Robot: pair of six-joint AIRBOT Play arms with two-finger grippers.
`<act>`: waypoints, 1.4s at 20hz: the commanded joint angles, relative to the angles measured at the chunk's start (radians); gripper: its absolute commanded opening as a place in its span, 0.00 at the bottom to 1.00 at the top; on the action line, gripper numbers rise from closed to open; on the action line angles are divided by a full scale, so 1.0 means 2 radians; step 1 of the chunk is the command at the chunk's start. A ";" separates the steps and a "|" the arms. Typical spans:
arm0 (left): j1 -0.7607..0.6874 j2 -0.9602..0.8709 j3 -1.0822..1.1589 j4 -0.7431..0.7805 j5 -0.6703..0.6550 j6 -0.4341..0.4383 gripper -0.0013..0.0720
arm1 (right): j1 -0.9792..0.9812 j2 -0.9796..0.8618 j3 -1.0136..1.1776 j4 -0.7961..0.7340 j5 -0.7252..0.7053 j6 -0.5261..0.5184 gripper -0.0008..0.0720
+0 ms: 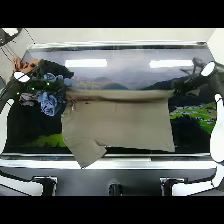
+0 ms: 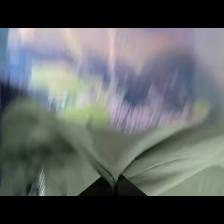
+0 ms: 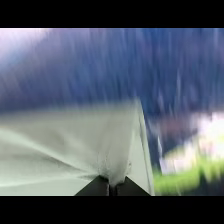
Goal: Fold the shirts.
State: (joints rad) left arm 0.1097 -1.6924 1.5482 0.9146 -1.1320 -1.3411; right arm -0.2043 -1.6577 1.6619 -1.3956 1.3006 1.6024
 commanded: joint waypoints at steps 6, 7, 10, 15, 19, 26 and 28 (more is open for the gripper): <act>0.001 -0.008 -0.057 0.089 -0.148 -0.076 0.05 | 0.002 -0.009 -0.112 0.028 0.081 -0.016 0.07; -0.001 -0.008 -0.062 0.087 -0.151 -0.078 0.06 | 0.002 -0.008 -0.111 0.029 0.078 -0.008 0.07; 0.003 -0.002 -0.055 0.087 -0.176 -0.075 0.55 | -0.003 0.004 -0.096 0.027 0.094 -0.011 0.54; 0.046 0.063 -0.075 0.098 -0.220 -0.057 0.56 | -0.088 0.040 -0.090 0.027 0.194 -0.017 0.70; 0.050 0.147 -0.272 0.099 -0.176 -0.034 0.56 | -0.117 0.082 -0.195 0.003 0.160 -0.012 0.70; 0.040 0.211 -0.493 0.037 -0.092 0.017 0.56 | -0.116 0.089 -0.230 0.017 0.148 -0.020 0.70; 0.024 0.211 -0.508 0.014 -0.069 0.017 0.56 | -0.116 0.089 -0.230 0.017 0.149 -0.020 0.69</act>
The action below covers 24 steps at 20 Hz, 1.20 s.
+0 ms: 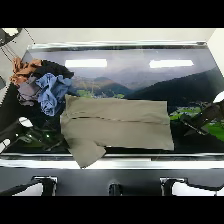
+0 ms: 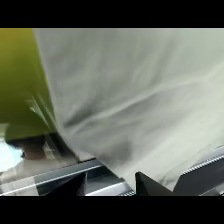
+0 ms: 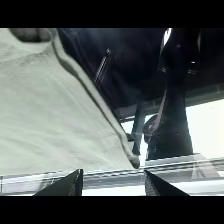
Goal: Fold the shirts.
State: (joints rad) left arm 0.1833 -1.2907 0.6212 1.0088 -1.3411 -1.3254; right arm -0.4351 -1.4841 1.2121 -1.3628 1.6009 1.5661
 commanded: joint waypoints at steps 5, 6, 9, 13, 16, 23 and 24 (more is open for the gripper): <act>-0.070 0.010 -0.050 -0.047 0.103 -0.009 0.21 | -0.001 0.015 -0.057 -0.001 -0.005 -0.018 0.83; -0.074 0.010 -0.050 -0.047 0.119 -0.019 0.15 | -0.001 0.020 -0.080 0.001 -0.010 -0.026 0.86; -0.073 0.010 -0.049 -0.047 0.134 -0.021 0.05 | -0.001 0.024 -0.129 0.018 -0.041 -0.032 0.85; -0.074 0.010 -0.049 -0.047 0.124 -0.008 0.05 | -0.001 0.024 -0.171 0.054 -0.095 -0.031 0.80; -0.073 0.012 -0.049 -0.047 0.121 -0.008 0.05 | -0.001 0.023 -0.192 0.057 -0.124 -0.029 0.80; -0.070 0.022 -0.018 -0.047 0.076 0.032 0.05 | -0.001 0.027 -0.176 0.089 -0.125 -0.034 0.07; -0.070 0.032 0.008 -0.047 0.060 0.035 0.05 | -0.001 0.035 -0.158 0.106 -0.124 -0.044 0.07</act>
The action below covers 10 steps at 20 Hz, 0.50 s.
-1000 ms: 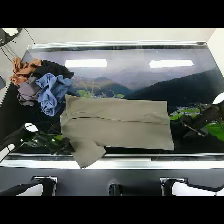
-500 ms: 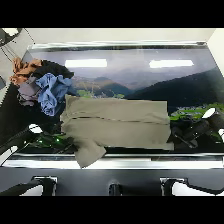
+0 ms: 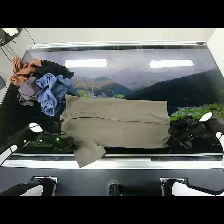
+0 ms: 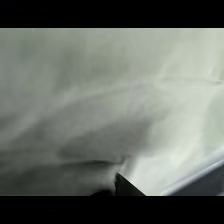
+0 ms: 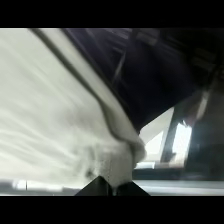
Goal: Fold the shirts.
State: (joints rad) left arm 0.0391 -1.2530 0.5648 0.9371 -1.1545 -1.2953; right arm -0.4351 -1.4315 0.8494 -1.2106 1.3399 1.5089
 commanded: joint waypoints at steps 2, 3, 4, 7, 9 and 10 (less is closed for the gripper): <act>0.003 0.035 0.099 -0.011 -0.038 0.013 0.04 | -0.001 0.021 0.068 0.077 -0.010 -0.018 0.07; 0.003 0.040 0.142 -0.011 -0.039 0.000 0.04 | -0.001 0.021 0.098 0.094 -0.014 -0.013 0.07; 0.003 0.037 0.182 -0.011 -0.038 -0.004 0.04 | 0.005 0.021 0.128 0.098 -0.024 -0.006 0.07; 0.003 -0.018 0.301 -0.009 -0.031 -0.007 0.04 | 0.050 0.000 0.216 0.037 -0.059 0.015 0.07; 0.003 -0.080 0.363 -0.008 -0.031 -0.013 0.04 | 0.080 -0.039 0.263 -0.011 -0.077 0.040 0.07; 0.003 -0.117 0.393 -0.006 -0.031 -0.020 0.04 | 0.089 -0.062 0.282 -0.024 -0.082 0.053 0.07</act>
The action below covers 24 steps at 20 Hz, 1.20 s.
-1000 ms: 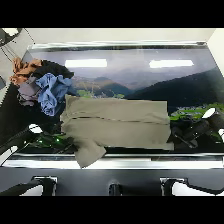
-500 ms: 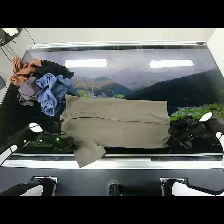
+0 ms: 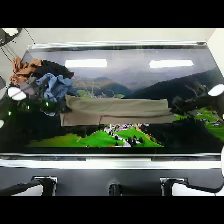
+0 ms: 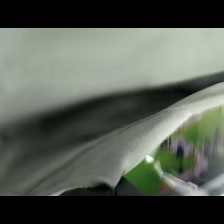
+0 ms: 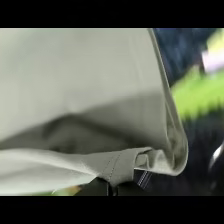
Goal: Fold the shirts.
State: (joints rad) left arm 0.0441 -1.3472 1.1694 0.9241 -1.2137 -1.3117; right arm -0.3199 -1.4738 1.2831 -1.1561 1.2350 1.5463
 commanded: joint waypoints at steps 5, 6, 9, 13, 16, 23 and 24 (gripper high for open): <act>0.000 -0.203 0.169 0.001 -0.029 -0.050 0.05 | 0.038 -0.113 0.093 -0.024 -0.049 0.046 0.07; 0.000 -0.215 0.168 0.001 -0.030 -0.059 0.05 | 0.038 -0.122 0.093 -0.010 -0.051 0.046 0.07; -0.001 -0.229 0.169 -0.009 -0.031 -0.091 0.29 | 0.038 -0.144 0.093 0.010 -0.051 0.046 0.17; 0.018 -0.206 0.181 -0.017 -0.064 -0.061 0.74 | 0.003 -0.140 0.115 0.014 0.019 -0.016 0.87; 0.024 -0.157 0.181 -0.018 -0.066 -0.049 0.74 | -0.049 -0.139 0.110 0.016 0.075 -0.041 0.93; -0.012 -0.064 0.181 -0.060 -0.060 -0.032 0.74 | -0.042 -0.182 0.070 0.111 0.030 -0.039 0.93; -0.022 -0.055 0.181 -0.061 -0.060 -0.032 0.74 | -0.032 -0.187 0.070 0.129 0.013 -0.039 0.92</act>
State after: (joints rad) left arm 0.0353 -1.5173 1.5299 0.8322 -1.3399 -1.3914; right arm -0.4145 -1.8099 1.4349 -1.0046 1.3293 1.4757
